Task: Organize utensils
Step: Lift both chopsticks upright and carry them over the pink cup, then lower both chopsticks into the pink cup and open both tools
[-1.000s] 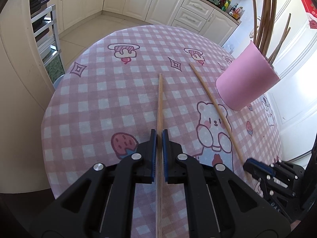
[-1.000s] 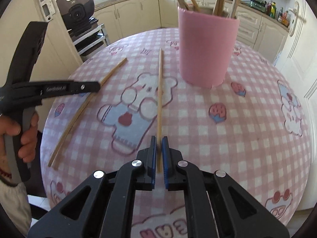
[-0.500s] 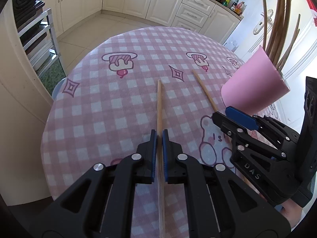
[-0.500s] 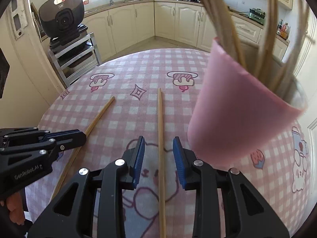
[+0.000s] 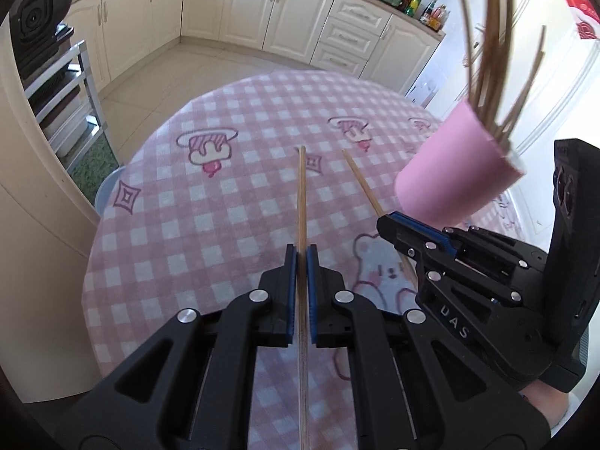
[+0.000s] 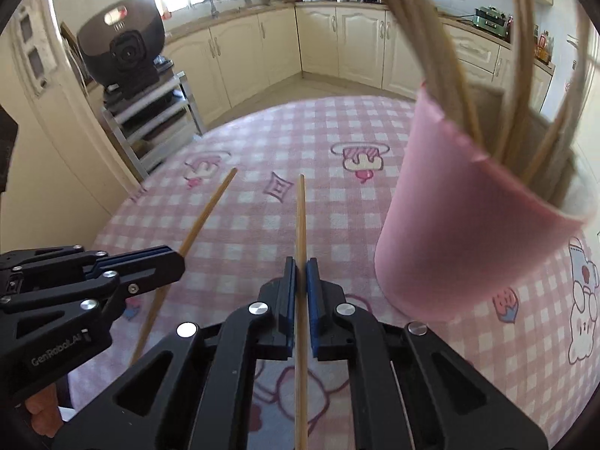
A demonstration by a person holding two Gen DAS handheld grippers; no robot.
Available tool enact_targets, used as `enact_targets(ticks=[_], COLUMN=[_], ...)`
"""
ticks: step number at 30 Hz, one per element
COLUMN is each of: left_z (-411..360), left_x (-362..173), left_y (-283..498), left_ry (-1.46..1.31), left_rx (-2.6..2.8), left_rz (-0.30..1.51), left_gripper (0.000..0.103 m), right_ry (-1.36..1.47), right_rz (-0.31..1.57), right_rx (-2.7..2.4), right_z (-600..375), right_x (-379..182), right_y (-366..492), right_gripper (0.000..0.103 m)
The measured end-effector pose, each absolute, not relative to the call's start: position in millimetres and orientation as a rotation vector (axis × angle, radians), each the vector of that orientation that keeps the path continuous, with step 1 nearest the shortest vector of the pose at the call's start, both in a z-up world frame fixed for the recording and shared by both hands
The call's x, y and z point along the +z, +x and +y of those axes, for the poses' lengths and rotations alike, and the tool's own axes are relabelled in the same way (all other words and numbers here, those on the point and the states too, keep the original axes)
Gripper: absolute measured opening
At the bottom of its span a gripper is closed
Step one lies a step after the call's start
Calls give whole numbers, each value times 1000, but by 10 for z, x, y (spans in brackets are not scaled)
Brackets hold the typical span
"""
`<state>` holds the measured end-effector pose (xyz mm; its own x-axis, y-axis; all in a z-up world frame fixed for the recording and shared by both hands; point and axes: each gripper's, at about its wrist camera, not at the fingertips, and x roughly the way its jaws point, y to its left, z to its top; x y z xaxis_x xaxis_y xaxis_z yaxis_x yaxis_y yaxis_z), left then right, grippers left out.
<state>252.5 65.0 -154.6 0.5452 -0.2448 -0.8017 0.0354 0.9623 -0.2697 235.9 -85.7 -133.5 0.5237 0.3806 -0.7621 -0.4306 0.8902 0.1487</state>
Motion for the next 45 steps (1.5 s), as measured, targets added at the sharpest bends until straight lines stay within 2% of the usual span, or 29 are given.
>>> enact_targets(ticks=[9, 25, 33, 45], left_z=[476, 115, -134, -435], left_x=[-848, -131, 210, 488], left_y=[2053, 1570, 1640, 2067], left_ry=[-195, -139, -124, -136], left_rx=[-233, -285, -322, -317], left_rz=[815, 620, 533, 392], left_gripper=[6, 6, 6, 6], right_ry=[78, 41, 15, 34], right_rz=[720, 567, 423, 236], right_rx=[635, 633, 530, 398], right_z=[-1176, -1540, -1795, -2006], right_x=[-606, -95, 289, 484], right_y=[1829, 1355, 1415, 1762], right_gripper=[5, 5, 5, 5])
